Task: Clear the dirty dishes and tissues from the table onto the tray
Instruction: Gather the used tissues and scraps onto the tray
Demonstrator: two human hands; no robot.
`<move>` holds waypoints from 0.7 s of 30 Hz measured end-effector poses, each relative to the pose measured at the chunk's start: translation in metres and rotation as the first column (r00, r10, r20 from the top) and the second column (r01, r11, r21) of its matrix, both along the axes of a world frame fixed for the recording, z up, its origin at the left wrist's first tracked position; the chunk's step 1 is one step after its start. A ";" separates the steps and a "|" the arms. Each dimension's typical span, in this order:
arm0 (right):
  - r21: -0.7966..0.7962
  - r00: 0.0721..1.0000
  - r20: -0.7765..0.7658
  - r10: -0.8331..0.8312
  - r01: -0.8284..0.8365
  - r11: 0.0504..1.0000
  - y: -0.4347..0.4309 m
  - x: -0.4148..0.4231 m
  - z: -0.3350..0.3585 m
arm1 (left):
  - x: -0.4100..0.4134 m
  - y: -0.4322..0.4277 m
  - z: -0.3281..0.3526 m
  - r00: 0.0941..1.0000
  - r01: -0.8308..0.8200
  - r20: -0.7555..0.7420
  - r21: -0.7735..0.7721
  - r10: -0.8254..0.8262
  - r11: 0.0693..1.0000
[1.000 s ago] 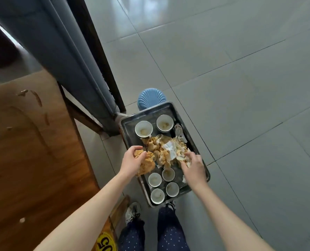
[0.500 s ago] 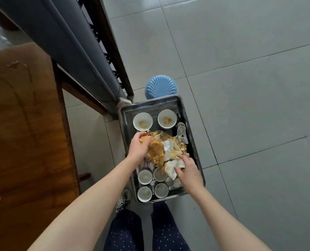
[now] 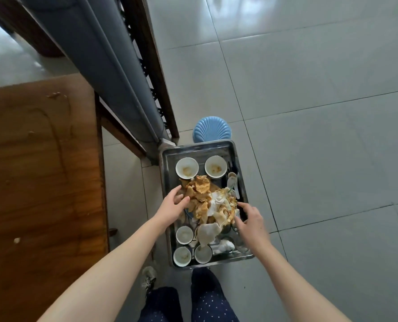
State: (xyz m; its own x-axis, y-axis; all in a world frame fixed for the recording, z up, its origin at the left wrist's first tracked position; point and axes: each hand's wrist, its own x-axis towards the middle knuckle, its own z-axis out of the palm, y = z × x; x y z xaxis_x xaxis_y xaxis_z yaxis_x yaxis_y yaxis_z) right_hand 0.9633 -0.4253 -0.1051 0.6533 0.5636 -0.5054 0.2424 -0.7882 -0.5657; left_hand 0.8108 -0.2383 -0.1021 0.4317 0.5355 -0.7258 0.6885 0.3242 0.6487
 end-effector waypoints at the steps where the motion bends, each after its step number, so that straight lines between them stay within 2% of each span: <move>1: 0.020 1.000 -0.001 0.006 -0.006 1.000 0.003 -0.001 0.005 | -0.005 0.001 0.006 1.000 -0.020 -0.008 0.034 0.020 0.999; 5: 0.077 0.999 0.002 0.043 -0.043 0.996 0.017 -0.015 0.028 | -0.032 0.004 0.033 0.993 -0.117 0.022 0.176 0.115 0.977; 11: 0.124 0.980 0.099 0.173 -0.184 0.975 0.038 -0.067 0.059 | -0.104 0.006 0.069 0.977 -0.211 0.077 0.240 0.198 0.948; 18: 0.137 0.916 0.153 0.371 -0.392 0.910 0.065 -0.182 0.086 | -0.242 -0.001 0.097 0.918 -0.395 0.161 0.309 0.362 0.865; 21: 0.178 0.901 0.173 0.399 -0.427 0.887 0.072 -0.243 0.097 | -0.311 -0.008 0.106 0.888 -0.458 0.181 0.305 0.422 0.835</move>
State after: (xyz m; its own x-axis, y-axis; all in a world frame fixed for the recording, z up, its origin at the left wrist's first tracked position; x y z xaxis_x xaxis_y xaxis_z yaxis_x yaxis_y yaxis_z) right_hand 0.7201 -0.3531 -0.0080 0.3895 0.8786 -0.2763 0.6012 -0.4699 -0.6463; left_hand 0.4998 -0.2460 0.0035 0.1544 0.8861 -0.4370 0.4485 0.3313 0.8301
